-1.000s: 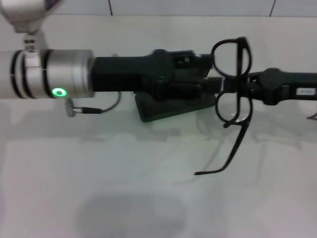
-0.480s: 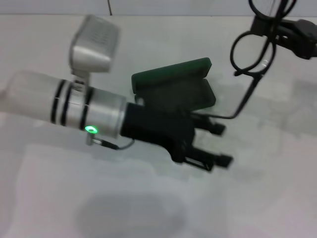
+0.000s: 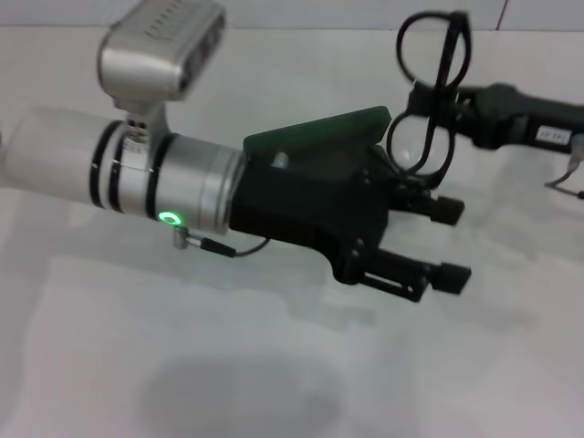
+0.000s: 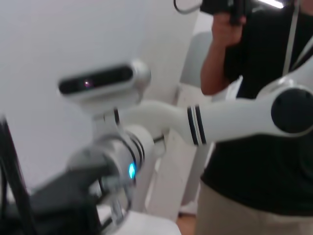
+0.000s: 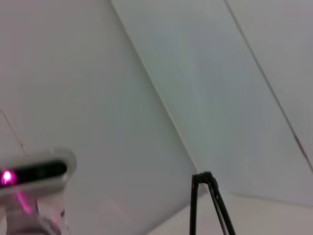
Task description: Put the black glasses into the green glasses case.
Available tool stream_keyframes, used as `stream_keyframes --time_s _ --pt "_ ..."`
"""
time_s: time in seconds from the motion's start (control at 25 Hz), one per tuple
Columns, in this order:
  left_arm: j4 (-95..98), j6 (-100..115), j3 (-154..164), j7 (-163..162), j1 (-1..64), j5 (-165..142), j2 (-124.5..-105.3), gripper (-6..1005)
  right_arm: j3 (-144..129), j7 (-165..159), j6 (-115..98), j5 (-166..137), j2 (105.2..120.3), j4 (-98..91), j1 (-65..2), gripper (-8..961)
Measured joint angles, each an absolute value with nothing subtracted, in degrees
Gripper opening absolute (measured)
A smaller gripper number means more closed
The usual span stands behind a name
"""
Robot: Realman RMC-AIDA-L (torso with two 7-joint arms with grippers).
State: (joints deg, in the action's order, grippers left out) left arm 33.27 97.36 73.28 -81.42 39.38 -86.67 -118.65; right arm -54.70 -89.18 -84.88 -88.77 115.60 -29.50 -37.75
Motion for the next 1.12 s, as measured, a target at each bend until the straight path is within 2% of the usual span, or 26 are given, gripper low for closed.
stream_keyframes --time_s 0.16,0.48,1.12 --pt "33.3 97.6 73.0 -81.4 38.0 -83.7 -117.74 797 -56.9 -89.1 -84.3 -88.8 115.60 -28.5 -37.8 109" --pt "32.8 97.6 69.0 -81.0 36.0 -83.5 -117.08 797 -61.9 -89.2 -86.4 -88.8 115.48 -28.2 -38.0 109" --pt "32.6 97.6 69.1 -80.5 35.3 -83.6 -117.14 796 -63.9 -89.2 -87.4 -88.9 115.16 -28.2 -38.2 110"
